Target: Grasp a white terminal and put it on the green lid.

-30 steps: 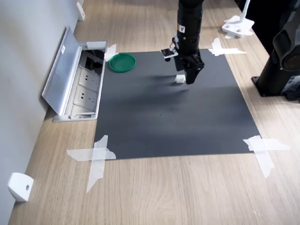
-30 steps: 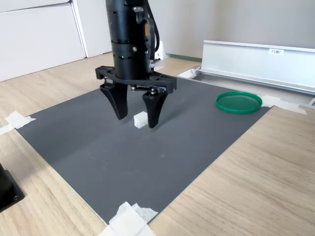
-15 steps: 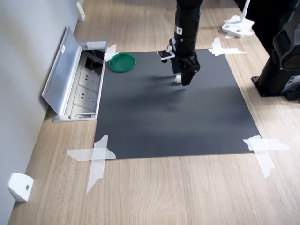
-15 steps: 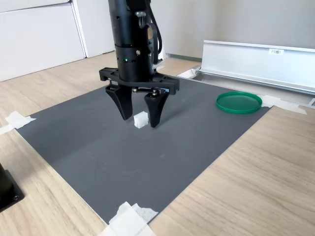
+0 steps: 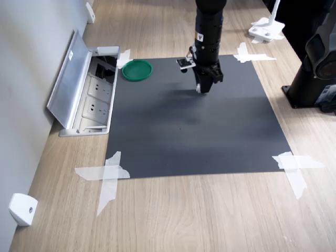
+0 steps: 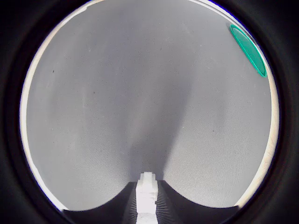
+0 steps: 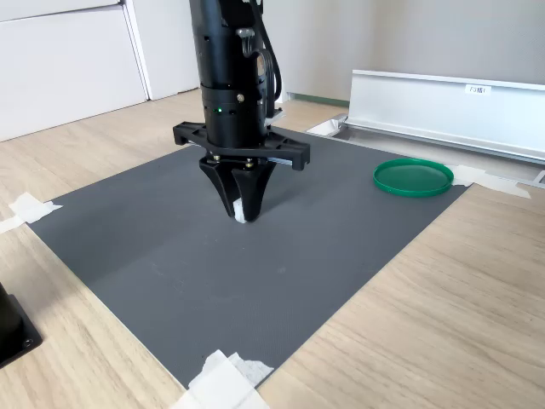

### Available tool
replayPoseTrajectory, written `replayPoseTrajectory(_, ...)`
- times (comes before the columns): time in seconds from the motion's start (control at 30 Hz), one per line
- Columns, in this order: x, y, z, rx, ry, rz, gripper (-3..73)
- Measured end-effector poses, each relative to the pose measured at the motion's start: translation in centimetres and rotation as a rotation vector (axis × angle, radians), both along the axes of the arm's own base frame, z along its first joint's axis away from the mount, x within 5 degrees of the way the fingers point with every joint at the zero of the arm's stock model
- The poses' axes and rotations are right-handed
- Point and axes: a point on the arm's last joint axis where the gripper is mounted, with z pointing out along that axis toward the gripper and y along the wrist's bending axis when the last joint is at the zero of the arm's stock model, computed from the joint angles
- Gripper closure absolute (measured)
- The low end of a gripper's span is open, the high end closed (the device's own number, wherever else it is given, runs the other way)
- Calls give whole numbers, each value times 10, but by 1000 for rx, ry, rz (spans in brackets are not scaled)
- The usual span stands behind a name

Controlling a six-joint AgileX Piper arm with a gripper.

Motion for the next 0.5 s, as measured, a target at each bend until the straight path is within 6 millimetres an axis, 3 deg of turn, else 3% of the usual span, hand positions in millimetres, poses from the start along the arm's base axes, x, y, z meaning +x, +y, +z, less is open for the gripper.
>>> replayPoseTrajectory(0.23,8,-1,11,-1,-12,1,597)
replayPoseTrajectory(0.5,48,-11,50,-52,-100,28,597)
